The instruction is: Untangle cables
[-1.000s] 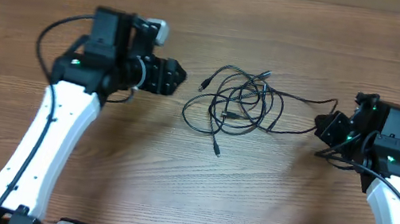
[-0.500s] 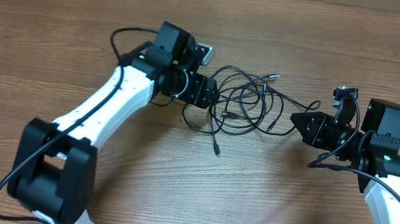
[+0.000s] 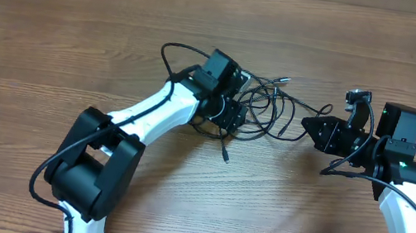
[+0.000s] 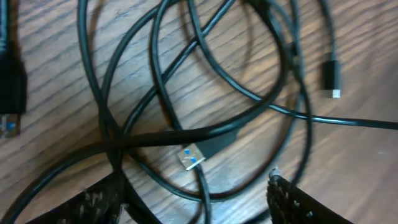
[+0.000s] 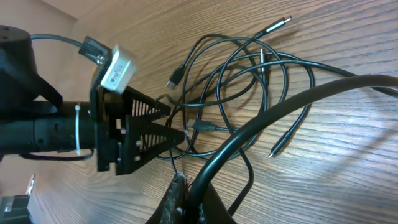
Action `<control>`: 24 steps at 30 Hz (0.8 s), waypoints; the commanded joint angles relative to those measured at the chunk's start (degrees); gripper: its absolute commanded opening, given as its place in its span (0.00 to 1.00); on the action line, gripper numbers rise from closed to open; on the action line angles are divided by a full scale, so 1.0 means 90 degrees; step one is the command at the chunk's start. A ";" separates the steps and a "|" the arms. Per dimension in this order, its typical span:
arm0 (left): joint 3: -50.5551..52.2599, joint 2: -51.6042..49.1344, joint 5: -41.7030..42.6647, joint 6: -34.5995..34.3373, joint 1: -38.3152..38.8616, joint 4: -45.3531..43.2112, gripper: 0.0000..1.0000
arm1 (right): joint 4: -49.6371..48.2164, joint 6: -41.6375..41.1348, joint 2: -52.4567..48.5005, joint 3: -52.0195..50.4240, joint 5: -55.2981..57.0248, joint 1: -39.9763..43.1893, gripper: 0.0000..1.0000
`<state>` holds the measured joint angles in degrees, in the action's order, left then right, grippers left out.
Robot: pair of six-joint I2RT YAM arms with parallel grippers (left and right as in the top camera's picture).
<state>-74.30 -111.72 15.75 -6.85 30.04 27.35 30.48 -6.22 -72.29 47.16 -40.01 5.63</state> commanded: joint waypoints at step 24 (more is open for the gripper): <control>-0.0068 -0.0112 -0.1894 -0.2382 0.0112 0.0906 0.04 | 0.0100 0.0029 0.0017 0.0036 0.0797 -0.0012 0.04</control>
<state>-74.30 -113.58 2.70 -27.14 32.62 33.98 31.22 -6.20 -72.29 47.16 -37.06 5.58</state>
